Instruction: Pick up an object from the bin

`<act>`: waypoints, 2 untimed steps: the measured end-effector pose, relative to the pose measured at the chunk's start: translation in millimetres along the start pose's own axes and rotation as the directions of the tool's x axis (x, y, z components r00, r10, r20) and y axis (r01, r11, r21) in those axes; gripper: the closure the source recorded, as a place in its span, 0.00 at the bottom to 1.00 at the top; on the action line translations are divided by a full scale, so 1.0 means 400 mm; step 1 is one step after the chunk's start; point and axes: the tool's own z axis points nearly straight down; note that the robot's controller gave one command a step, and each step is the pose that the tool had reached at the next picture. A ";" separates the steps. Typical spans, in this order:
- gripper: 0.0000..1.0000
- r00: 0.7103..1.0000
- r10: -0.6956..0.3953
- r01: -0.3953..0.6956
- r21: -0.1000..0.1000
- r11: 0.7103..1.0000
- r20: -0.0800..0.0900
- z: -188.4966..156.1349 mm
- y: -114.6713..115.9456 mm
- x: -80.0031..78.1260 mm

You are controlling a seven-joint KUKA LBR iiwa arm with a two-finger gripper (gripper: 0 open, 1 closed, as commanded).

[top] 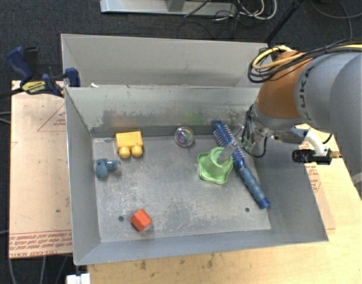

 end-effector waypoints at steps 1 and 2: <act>0.00 0.981 -0.194 0.195 0.017 0.981 -0.019 -0.019 -0.243 0.036; 0.00 0.902 -0.432 0.432 0.008 0.902 -0.023 -0.005 -0.249 0.080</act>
Offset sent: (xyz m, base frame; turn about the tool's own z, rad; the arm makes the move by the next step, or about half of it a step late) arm -0.0815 -0.0559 0.0011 -0.2016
